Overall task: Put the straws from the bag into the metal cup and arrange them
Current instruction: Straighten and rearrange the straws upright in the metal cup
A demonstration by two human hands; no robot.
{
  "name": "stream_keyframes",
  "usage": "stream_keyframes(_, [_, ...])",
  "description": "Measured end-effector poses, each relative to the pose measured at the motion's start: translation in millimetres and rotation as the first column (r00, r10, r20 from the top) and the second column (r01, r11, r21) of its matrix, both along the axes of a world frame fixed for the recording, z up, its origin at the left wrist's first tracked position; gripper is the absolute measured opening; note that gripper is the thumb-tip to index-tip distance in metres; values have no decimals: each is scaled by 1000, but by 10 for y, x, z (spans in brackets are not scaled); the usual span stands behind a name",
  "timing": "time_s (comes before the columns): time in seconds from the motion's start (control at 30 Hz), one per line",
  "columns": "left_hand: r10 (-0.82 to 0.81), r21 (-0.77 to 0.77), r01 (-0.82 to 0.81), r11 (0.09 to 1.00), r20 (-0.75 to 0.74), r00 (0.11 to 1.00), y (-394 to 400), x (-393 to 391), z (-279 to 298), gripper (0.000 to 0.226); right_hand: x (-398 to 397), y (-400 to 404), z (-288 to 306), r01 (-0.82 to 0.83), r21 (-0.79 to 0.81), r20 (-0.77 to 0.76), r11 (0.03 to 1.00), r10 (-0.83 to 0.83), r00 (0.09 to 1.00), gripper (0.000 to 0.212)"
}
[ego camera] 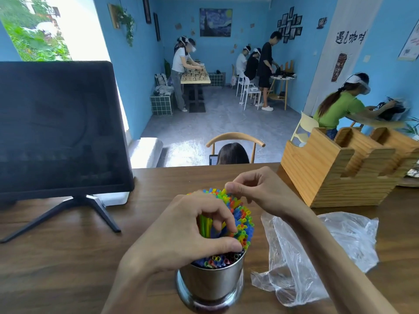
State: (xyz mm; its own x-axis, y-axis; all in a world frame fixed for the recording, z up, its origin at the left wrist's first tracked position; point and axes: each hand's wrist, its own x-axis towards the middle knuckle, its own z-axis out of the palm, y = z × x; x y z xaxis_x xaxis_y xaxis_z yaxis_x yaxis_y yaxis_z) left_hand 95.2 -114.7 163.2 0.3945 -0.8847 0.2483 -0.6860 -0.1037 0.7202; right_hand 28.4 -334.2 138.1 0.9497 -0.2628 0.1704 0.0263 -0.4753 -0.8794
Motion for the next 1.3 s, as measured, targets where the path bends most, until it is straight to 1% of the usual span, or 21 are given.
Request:
stream_keyframes(0.13, [-51, 13, 50, 999, 34, 998, -13, 16, -14, 17, 10, 31, 58, 70, 14, 138, 997, -71, 988, 31])
stream_keyframes(0.23, [-71, 2, 71, 997, 19, 997, 9, 19, -20, 14, -6, 54, 197, 137, 11, 279, 990, -135, 951, 25])
stream_keyframes(0.3, [-26, -72, 24, 997, -40, 999, 14, 14, -29, 13, -32, 96, 345, 176, 37, 426, 984, -175, 888, 20])
stream_keyframes(0.37, [72, -199, -93, 976, -112, 991, -13, 24, -34, 21, -73, 170, 514, 190, 55, 583, 980, -186, 791, 19])
stream_keyframes(0.4, [116, -260, -147, 954, -132, 984, -44, 37, -29, 26, -94, 219, 593, 183, 48, 639, 982, -171, 750, 18])
stream_keyframes(0.47, [158, -328, -191, 925, -124, 980, -126, 48, 2, 34, -120, 339, 710, 155, 14, 689, 988, -122, 715, 14])
stream_keyframes(0.5, [171, -334, -197, 922, -105, 980, -162, 43, 21, 35, -116, 401, 747, 142, -5, 693, 990, -99, 714, 13])
stream_keyframes(0.57, [216, -352, -237, 905, -98, 971, -218, 44, 43, 28, -89, 491, 777, 111, -22, 680, 994, -67, 731, 13])
stream_keyframes(0.63, [255, -394, -270, 878, -90, 963, -235, 69, 60, 21, -63, 516, 766, 74, -3, 659, 997, -54, 750, 14])
stream_keyframes(0.7, [266, -415, -255, 873, -33, 963, -229, 91, 80, 15, -60, 496, 740, 21, 49, 624, 999, -47, 780, 17])
stream_keyframes(0.77, [252, -399, -242, 885, -27, 967, -221, 89, 99, 10, -60, 478, 702, -62, 109, 577, 992, -12, 816, 20])
stream_keyframes(0.83, [203, -389, -208, 897, -55, 978, -232, 54, 110, 11, -43, 475, 641, -133, 131, 547, 982, 40, 836, 20])
stream_keyframes(0.9, [185, -433, -202, 879, -82, 979, -269, 21, 106, 14, -17, 475, 569, -161, 138, 529, 977, 65, 846, 19])
stream_keyframes(0.97, [183, -506, -225, 832, -133, 974, -302, -8, 123, 18, -18, 483, 505, -190, 161, 524, 968, 79, 848, 21])
stream_keyframes(1.03, [153, -596, -241, 766, -195, 969, -306, -30, 159, 35, -43, 463, 442, -241, 207, 495, 948, 111, 862, 29])
stream_keyframes(1.1, [125, -693, -248, 677, -224, 967, -273, -28, 215, 46, -66, 408, 378, -263, 187, 380, 946, 177, 908, 30])
stream_keyframes(1.17, [152, -757, -265, 597, -217, 964, -245, -14, 261, 45, -86, 334, 302, -272, 105, 222, 957, 244, 944, 27])
stream_keyframes(1.2, [173, -770, -285, 571, -226, 959, -242, -4, 268, 43, -96, 295, 262, -281, 82, 174, 956, 264, 949, 26])
stream_keyframes(1.23, [189, -771, -318, 552, -256, 948, -244, 0, 271, 41, -107, 264, 236, -287, 89, 155, 954, 272, 950, 25])
stream_keyframes(1.3, [217, -757, -421, 501, -361, 907, -244, 17, 239, 37, -137, 211, 212, -267, 154, 171, 951, 240, 956, 21])
